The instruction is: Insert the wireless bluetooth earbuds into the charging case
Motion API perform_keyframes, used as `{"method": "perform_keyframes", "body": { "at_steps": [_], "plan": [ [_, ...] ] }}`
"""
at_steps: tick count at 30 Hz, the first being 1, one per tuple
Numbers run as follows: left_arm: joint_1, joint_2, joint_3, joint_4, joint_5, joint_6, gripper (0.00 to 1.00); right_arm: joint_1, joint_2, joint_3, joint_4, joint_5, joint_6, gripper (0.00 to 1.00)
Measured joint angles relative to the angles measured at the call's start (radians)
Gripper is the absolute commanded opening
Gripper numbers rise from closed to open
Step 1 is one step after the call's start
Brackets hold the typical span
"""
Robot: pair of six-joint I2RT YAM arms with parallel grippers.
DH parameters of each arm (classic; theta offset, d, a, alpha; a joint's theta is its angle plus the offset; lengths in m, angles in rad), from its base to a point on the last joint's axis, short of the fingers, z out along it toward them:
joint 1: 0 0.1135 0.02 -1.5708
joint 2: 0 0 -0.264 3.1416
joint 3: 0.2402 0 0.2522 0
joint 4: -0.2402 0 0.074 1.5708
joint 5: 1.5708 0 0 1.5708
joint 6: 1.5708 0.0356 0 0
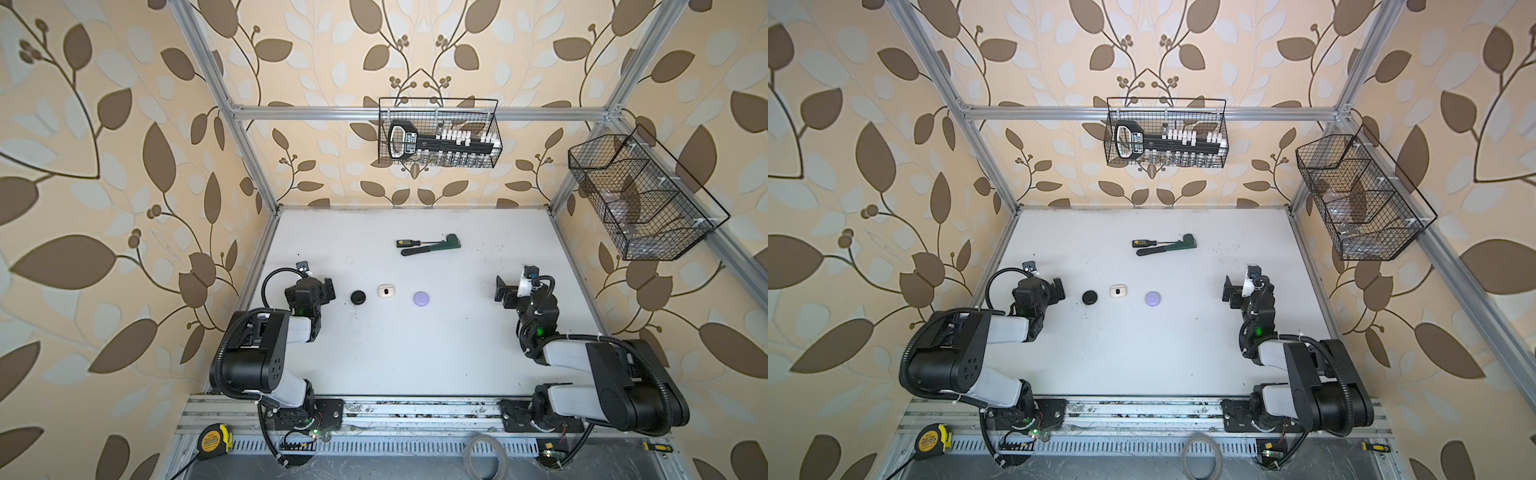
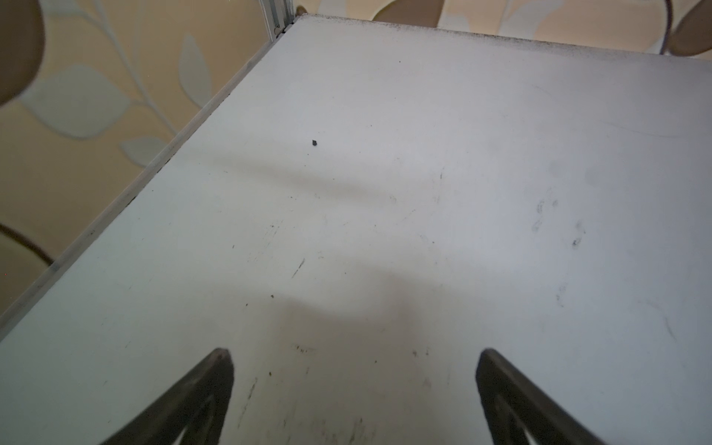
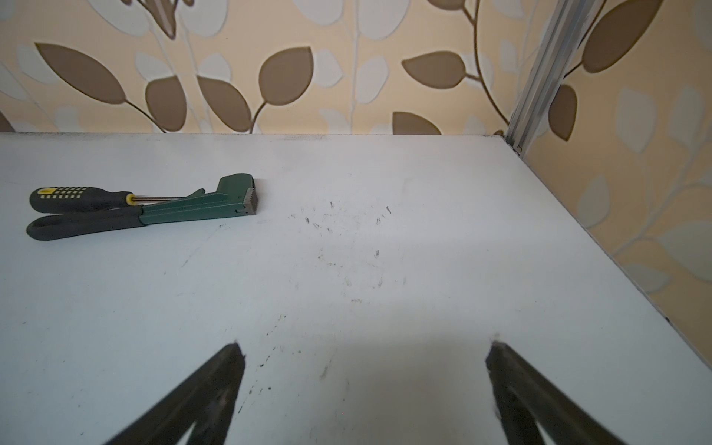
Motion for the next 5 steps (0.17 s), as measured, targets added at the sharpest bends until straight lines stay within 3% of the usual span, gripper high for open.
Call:
{"method": "perform_keyframes", "body": {
  "at_steps": [5],
  "plan": [
    [0.000,0.000,0.001,0.000,0.000,0.000,0.99,-0.026,0.000,0.000,-0.001,-0.022,0.001,1.00]
  ]
}}
